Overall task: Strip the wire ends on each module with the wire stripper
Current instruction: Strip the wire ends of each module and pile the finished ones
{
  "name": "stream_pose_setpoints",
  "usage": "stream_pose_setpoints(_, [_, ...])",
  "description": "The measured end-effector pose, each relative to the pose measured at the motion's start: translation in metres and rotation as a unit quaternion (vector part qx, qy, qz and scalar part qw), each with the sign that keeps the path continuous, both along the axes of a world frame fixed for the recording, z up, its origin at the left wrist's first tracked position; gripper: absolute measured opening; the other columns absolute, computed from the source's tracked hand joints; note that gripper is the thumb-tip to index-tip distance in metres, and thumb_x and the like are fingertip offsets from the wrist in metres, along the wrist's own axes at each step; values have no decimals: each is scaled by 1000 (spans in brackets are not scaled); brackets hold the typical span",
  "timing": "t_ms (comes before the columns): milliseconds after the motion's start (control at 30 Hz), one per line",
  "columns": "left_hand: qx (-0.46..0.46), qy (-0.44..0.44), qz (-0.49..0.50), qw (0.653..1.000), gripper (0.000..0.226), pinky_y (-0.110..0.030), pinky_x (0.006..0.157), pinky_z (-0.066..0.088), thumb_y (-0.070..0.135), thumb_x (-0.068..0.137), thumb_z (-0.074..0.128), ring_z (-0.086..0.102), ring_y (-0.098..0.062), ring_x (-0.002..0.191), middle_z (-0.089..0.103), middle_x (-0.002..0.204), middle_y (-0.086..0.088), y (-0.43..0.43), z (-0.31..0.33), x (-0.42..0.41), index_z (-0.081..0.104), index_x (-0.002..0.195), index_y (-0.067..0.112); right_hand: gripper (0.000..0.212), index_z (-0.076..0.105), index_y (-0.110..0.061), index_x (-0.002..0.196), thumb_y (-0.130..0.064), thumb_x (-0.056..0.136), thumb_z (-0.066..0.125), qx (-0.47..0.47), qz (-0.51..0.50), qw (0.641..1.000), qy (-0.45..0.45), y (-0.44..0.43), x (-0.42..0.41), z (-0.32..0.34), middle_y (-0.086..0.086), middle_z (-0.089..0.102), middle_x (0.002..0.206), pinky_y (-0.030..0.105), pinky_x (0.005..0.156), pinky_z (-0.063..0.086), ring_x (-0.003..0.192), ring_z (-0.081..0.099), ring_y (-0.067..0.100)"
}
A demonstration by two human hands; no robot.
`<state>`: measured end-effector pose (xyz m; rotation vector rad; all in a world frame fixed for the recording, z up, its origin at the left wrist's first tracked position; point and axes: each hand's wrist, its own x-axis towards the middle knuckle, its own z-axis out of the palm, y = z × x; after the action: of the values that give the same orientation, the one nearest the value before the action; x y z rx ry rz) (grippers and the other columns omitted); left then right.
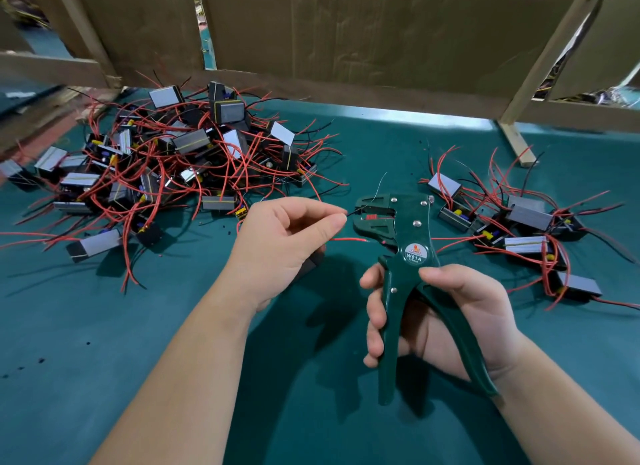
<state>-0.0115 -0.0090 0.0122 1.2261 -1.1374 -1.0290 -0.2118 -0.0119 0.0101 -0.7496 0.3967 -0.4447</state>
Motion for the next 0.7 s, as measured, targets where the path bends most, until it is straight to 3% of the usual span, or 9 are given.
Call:
stream_pose_setpoints(133, [-33, -17, -4, 999, 18, -14, 43, 36, 11, 84, 71, 44, -6, 45, 58, 53, 8, 0, -1, 0, 76, 72, 24, 47, 65, -2, 103, -33, 69, 74, -16, 7, 1000, 14, 0, 0, -1, 22, 61, 82, 52, 74, 52, 73, 62, 38])
stream_pose_setpoints(300, [-74, -59, -31, 995, 22, -9, 57, 40, 3, 85, 68, 51, 3, 56, 64, 61, 16, 0, 0, 1, 71, 76, 24, 45, 64, -1, 98, -30, 67, 77, -35, -5, 999, 32, 0, 0, -1, 24, 60, 79, 53, 72, 52, 69, 62, 39])
stream_pose_setpoints(467, [-106, -103, -21, 989, 14, -18, 61, 42, 14, 81, 68, 51, -9, 63, 64, 68, 11, 1, 0, 1, 69, 77, 28, 42, 65, -4, 89, -31, 62, 80, -51, -28, 996, 67, -1, 1, -1, 23, 59, 72, 51, 65, 54, 61, 61, 37])
stream_pose_setpoints(700, [-135, -176, 2, 975, 14, -10, 59, 35, 18, 80, 65, 46, -1, 58, 58, 68, 12, 1, -2, 3, 68, 76, 31, 37, 64, -6, 82, -31, 62, 81, -59, -48, 992, 102, 1, 3, -1, 22, 58, 67, 47, 61, 54, 55, 60, 34])
